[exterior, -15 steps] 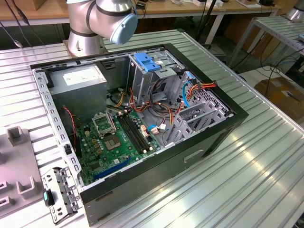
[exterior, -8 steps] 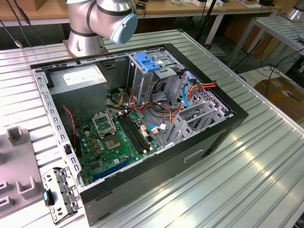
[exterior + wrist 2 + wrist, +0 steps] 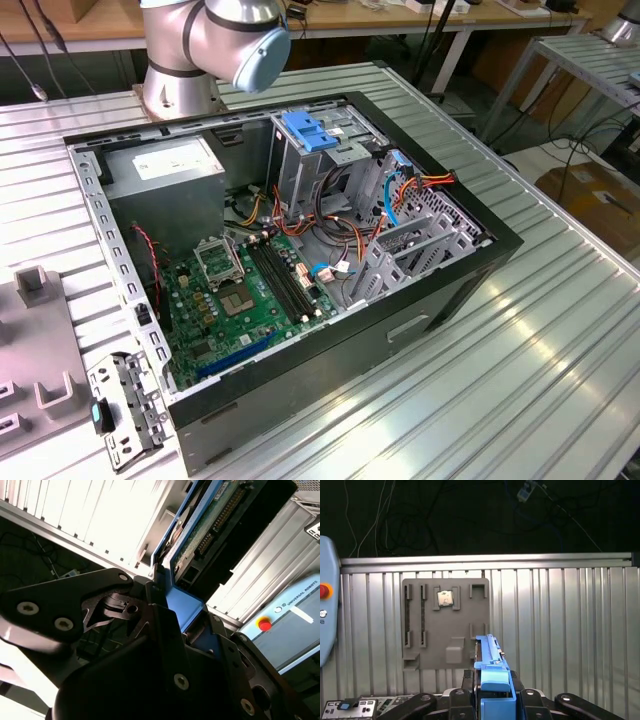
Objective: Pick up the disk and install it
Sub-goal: 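Pick up the disk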
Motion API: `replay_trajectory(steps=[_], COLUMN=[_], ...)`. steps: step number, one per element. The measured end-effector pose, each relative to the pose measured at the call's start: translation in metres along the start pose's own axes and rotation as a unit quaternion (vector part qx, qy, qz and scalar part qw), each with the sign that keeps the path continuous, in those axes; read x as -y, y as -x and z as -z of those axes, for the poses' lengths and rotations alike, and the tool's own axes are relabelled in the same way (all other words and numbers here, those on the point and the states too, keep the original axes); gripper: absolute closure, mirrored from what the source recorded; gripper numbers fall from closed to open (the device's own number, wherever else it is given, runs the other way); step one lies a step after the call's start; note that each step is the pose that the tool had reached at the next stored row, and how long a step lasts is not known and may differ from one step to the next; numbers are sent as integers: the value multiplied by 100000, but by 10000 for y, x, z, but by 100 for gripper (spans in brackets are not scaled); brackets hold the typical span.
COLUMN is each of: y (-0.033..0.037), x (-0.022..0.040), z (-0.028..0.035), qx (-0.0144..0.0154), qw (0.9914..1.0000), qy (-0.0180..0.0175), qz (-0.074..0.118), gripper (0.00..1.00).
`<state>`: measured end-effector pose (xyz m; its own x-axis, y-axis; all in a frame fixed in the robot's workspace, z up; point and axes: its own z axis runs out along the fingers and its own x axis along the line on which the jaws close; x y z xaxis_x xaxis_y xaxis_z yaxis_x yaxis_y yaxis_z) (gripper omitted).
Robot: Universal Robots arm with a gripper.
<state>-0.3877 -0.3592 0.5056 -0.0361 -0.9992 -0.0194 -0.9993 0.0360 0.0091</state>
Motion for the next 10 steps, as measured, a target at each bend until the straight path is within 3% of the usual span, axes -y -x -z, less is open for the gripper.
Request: replay_trajectory(steps=[10], y=[6], x=[170], z=[1], qx=[2], qw=[100000], qy=[3], qz=[-1], gripper=[63])
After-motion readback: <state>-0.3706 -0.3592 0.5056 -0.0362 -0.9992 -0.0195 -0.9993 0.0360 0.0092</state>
